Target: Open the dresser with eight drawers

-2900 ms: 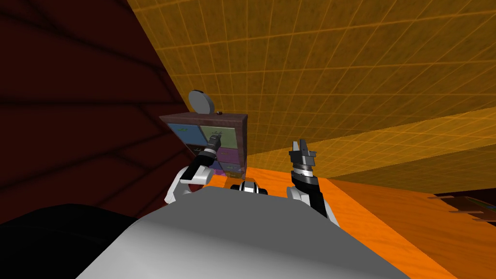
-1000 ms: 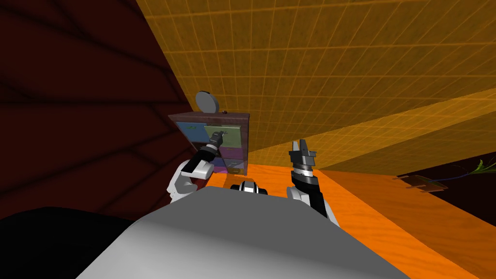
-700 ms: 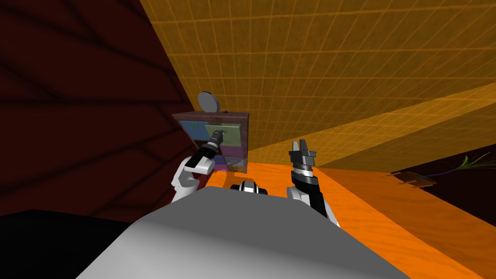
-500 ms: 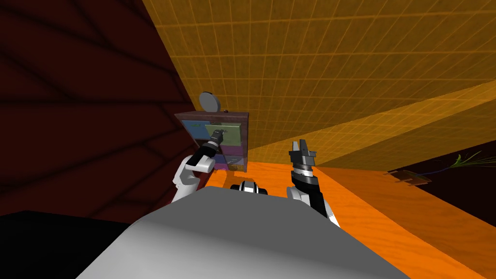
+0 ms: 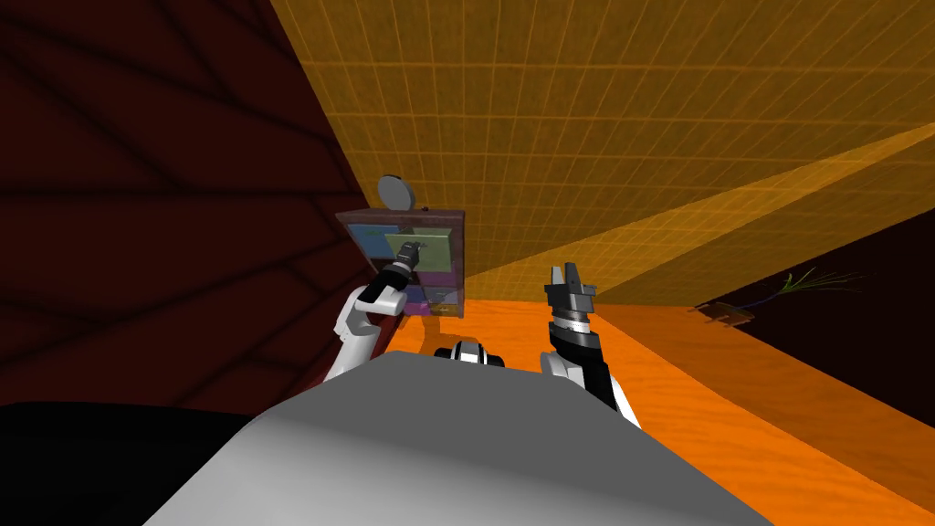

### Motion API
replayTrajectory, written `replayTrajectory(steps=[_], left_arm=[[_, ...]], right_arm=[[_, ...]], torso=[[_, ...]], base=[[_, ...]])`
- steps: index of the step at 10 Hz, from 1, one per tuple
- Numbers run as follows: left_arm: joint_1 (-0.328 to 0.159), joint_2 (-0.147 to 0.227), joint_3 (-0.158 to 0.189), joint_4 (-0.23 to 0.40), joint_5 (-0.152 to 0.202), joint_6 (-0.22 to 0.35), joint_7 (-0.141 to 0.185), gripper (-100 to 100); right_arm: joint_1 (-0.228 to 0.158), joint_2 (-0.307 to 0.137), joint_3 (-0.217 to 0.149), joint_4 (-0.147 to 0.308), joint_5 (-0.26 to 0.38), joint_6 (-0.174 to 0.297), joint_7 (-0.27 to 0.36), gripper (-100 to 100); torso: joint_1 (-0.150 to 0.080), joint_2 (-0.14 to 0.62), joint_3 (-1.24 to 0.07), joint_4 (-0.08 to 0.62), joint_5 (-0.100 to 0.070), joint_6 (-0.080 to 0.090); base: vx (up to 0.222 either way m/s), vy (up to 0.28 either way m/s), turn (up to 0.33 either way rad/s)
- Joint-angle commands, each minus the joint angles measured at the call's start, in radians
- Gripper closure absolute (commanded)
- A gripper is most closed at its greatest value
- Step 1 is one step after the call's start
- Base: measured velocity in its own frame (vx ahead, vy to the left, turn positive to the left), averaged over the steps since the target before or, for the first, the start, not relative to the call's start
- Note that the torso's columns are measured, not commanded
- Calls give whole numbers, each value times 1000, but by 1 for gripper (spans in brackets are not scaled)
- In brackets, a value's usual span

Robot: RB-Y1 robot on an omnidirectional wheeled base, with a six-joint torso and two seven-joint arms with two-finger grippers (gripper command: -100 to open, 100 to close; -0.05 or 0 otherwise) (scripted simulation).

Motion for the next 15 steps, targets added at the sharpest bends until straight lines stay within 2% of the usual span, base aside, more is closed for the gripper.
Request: replayTrajectory(steps=[1, 2, 3, 4, 5, 6, 7, 8, 9, 10, 11, 12, 13, 14, 15], left_arm=[[-70, 42, 74, 76, -8, 8, 3, -100], [-71, 42, 91, 95, -8, 8, 3, -100], [-107, 63, 125, 136, -12, 12, 4, -100], [-107, 63, 137, 155, -12, 12, 4, -100], [-142, 85, 175, 198, -16, 16, 6, -100], [-142, 85, 183, 206, -16, 16, 6, -100], [-178, 106, 223, 251, -20, 20, 7, -100], [-178, 106, 228, 258, -20, 20, 7, -100], [-214, 127, 268, 297, -24, 23, 9, -100], [-214, 127, 274, 309, -24, 23, 9, -100], [-249, 148, 309, 338, -27, 27, 10, -100], [-249, 148, 320, 361, -27, 27, 10, -100], [-285, 169, 361, 393, -31, 31, 12, -100], [-285, 169, 366, 413, -31, 31, 12, -100], [-321, 190, 408, 452, -35, 35, 13, -100]], right_arm=[[0, 0, 0, 0, 0, 0, 0, 0], [0, 0, 0, 0, 0, 0, 0, 0], [0, 0, 0, 0, 0, 0, 0, 0], [0, 0, 0, 0, 0, 0, 0, 0], [0, 0, 0, 0, 0, 0, 0, 0], [0, 0, 0, 0, 0, 0, 0, 0], [0, 0, 0, 0, 0, 0, 0, 0], [0, 0, 0, 0, 0, 0, 0, 0], [0, 0, 0, 0, 0, 0, 0, 0], [0, 0, 0, 0, 0, 0, 0, 0], [0, 0, 0, 0, 0, 0, 0, 0], [0, 0, 0, 0, 0, 0, 0, 0], [0, 0, 0, 0, 0, 0, 0, 0], [0, 0, 0, 0, 0, 0, 0, 0], [0, 0, 0, 0, 0, 0, 0, 0]], torso=[[1, 0, 0, -1, 1, 2], [2, 2, 1, 0, 1, 3], [2, 0, 0, -1, 1, 2], [1, -1, -1, -2, 1, 2], [0, -3, -2, -2, 1, 1], [-1, -1, -1, -2, 1, 2], [0, -1, 0, -2, 1, 1], [0, 0, 0, -2, 1, 2], [1, 0, 0, -1, 1, 1], [0, 1, 0, -1, 1, 3], [0, 0, 0, -1, 1, 1], [-1, 2, 1, -1, 0, 3], [0, 0, 1, -1, 1, 1], [0, 1, 1, 0, -1, 2], [0, 2, 2, 1, -1, 1]], base=[[-200, 28, -404], [-160, 31, -281], [-144, 27, -377], [-107, 15, -222], [-133, 3, -361], [-112, 0, -174], [-117, -7, -285], [-98, 0, -200], [-116, -14, -345], [-111, -9, -185], [-146, -39, -344], [-126, -43, -191], [-138, -47, -242], [-126, -19, -189], [-137, -28, -387]])
